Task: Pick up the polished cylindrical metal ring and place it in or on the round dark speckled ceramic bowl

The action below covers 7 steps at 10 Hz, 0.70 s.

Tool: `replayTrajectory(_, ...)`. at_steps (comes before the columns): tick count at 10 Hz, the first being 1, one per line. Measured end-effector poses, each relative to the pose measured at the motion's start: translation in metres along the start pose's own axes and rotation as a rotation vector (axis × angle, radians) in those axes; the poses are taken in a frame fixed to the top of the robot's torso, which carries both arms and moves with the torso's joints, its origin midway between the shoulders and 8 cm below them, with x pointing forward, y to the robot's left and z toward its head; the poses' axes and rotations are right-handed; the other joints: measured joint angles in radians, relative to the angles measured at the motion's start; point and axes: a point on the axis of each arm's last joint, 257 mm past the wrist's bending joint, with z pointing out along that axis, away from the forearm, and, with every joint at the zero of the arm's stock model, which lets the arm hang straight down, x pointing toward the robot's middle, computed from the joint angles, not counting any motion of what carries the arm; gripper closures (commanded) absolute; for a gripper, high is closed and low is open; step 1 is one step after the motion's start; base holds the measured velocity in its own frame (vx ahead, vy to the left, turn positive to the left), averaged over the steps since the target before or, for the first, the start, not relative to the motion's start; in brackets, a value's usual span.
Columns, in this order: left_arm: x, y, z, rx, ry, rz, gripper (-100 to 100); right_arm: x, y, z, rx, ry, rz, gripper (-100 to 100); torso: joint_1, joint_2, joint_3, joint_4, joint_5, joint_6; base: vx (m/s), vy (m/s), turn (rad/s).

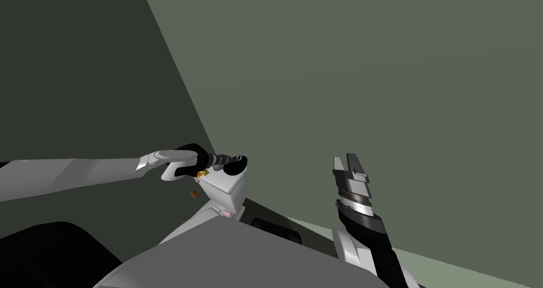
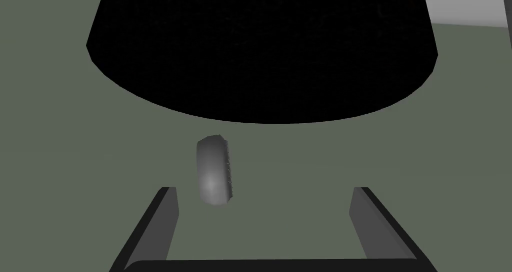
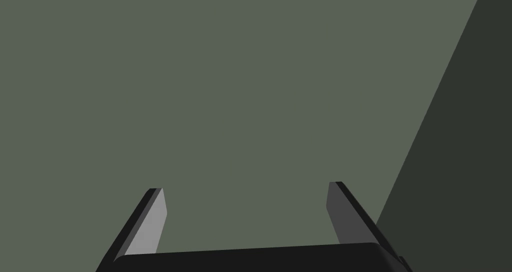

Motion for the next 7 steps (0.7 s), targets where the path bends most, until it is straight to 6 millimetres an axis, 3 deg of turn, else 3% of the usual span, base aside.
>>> replayTrajectory(1,-0.008,-0.011,-0.001,0.023,-0.001,0.021,-100,0.0,0.0,0.0,0.0,0.0,0.0,0,0.0,-0.002,-0.001,0.0,0.0,-0.002,0.135,-0.01,0.385)
replayTrajectory(4,-0.018,-0.031,-0.002,0.064,0.001,0.049,-100,0.0,0.0,0.0,0.0,0.0,0.0,0,0.0,0.001,0.0,0.0,0.0,0.0,0.031,-0.005,0.013)
replayTrajectory(6,-0.025,-0.044,-0.006,0.086,0.001,0.07,-100,0.0,0.0,0.0,0.0,0.0,0.0,0,0.001,0.002,0.001,0.001,0.0,-0.002,0.065,-0.003,0.305)
replayTrajectory(7,-0.027,-0.052,-0.007,0.102,0.001,0.079,-100,0.0,0.0,0.0,0.0,0.0,0.0,0,0.0,0.0,0.0,0.0,0.0,0.0,0.04,-0.005,-0.053)
